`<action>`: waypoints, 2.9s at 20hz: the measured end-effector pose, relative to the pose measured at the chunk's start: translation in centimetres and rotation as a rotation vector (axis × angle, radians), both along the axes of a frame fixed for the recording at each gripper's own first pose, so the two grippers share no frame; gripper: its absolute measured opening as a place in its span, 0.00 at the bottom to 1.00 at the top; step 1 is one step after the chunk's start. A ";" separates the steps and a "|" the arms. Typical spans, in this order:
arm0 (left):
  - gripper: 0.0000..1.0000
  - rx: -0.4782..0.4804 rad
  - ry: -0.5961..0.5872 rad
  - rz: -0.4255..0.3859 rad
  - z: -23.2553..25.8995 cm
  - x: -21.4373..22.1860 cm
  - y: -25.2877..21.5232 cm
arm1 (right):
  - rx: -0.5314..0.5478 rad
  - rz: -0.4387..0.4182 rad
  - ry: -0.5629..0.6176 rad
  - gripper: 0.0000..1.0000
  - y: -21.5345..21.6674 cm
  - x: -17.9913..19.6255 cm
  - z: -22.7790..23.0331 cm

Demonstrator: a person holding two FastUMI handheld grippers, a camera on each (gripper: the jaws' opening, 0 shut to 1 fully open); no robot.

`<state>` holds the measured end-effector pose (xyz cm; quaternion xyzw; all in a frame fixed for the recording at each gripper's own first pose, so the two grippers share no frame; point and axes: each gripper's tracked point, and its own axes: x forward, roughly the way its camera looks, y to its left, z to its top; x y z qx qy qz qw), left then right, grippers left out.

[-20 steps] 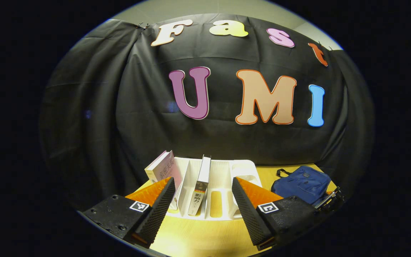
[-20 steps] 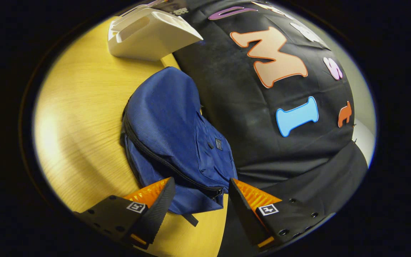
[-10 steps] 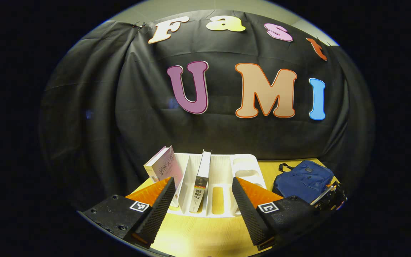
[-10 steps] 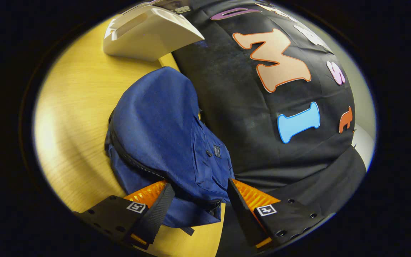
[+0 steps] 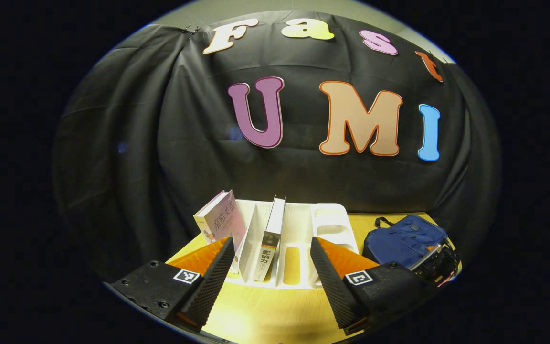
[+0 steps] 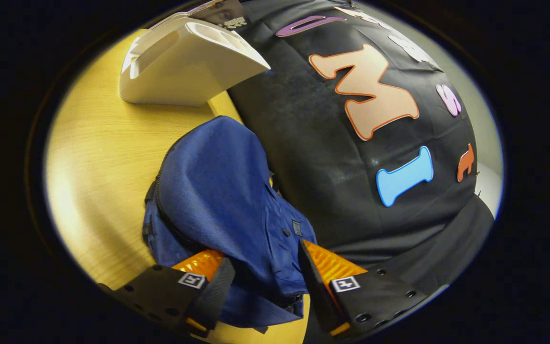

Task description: Open the schoolbag, grab two books from the bookshelf and put them into the schoolbag.

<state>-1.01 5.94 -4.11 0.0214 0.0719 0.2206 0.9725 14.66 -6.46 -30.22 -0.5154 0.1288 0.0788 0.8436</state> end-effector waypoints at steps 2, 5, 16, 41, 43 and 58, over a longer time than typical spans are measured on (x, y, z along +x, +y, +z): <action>0.94 -0.008 0.004 0.006 -0.2 0.1 0.1 | -0.015 -0.001 0.015 0.57 0.2 0.2 -0.8; 0.94 -0.026 0.009 0.014 -0.5 -0.1 0.3 | -0.029 0.004 0.000 0.33 0.5 0.7 -0.8; 0.94 -0.039 0.048 0.045 -0.8 0.8 1.8 | 0.039 -0.038 -0.016 0.02 -0.4 1.4 2.2; 0.89 -0.312 0.497 -0.130 -6.2 13.8 8.0 | 0.238 -0.229 -0.054 0.04 -5.0 0.3 11.7; 0.88 -0.311 0.577 -0.142 -7.3 13.8 8.4 | 0.244 -0.238 -0.048 0.04 -5.2 -0.1 12.0; 0.67 -0.375 1.015 -0.153 -11.6 13.3 10.3 | 0.243 -0.254 -0.029 0.02 -5.7 -1.8 11.7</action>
